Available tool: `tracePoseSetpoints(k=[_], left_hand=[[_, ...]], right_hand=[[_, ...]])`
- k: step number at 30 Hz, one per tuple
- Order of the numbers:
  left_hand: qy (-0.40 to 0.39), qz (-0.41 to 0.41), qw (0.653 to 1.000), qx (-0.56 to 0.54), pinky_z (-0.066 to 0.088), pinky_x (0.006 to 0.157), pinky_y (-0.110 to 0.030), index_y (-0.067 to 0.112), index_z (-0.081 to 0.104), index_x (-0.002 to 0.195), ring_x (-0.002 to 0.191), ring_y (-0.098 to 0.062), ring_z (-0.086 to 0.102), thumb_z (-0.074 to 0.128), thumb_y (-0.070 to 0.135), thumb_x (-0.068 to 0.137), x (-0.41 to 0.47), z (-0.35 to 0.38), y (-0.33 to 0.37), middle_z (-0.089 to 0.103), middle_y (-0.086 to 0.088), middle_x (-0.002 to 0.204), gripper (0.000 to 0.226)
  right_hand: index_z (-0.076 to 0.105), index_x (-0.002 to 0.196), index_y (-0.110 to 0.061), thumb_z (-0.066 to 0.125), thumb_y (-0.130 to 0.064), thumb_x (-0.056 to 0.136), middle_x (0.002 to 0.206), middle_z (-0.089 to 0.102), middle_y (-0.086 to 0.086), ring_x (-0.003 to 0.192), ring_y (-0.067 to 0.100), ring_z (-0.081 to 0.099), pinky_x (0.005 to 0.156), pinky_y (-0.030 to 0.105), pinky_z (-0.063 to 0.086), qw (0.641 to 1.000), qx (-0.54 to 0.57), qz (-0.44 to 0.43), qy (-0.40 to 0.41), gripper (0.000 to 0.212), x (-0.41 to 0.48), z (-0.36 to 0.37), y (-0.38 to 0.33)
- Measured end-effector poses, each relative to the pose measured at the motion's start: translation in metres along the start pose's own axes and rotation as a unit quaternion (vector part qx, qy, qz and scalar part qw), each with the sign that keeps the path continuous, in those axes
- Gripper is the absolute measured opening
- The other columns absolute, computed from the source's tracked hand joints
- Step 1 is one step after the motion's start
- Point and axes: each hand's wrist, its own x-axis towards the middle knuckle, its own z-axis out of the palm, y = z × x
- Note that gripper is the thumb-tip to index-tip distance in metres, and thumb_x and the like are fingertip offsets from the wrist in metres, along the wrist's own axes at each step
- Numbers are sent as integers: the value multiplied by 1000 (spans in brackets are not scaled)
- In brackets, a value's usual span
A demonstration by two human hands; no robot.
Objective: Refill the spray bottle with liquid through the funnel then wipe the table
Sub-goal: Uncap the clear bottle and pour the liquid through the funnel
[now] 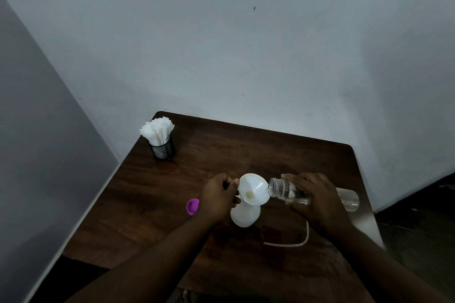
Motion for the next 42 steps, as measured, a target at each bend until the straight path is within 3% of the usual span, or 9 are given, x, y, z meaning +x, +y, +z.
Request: tracePoseSetpoints(k=[21, 28, 42], left_hand=[[2, -7, 1000, -1, 61, 60, -35, 2, 62, 86, 64, -20, 74, 60, 22, 101, 1, 0, -2, 75, -8, 78, 25], [4, -7, 1000, 0, 60, 59, -31, 2, 63, 87, 63, -18, 74, 60, 22, 101, 1, 0, -2, 75, -7, 78, 25], [5, -6, 1000, -6, 60, 61, -38, 3, 62, 84, 64, -21, 75, 61, 22, 101, 4, 0, -7, 74, -7, 77, 25]], right_hand=[[60, 132, -35, 87, -41, 68, 111, 65, -8, 103, 16, 53, 85, 37, 46, 1000, -5, 1, 0, 70, 2, 0, 0], [60, 132, -35, 85, -42, 68, 110, 64, -10, 101, 11, 49, 83, 30, 38, 1000, -5, -10, 4, 68, 2, 1, 0], [58, 133, -36, 85, -41, 69, 111, 64, -10, 103, 12, 50, 87, 32, 41, 1000, -9, -5, -9, 69, 5, 0, -1]])
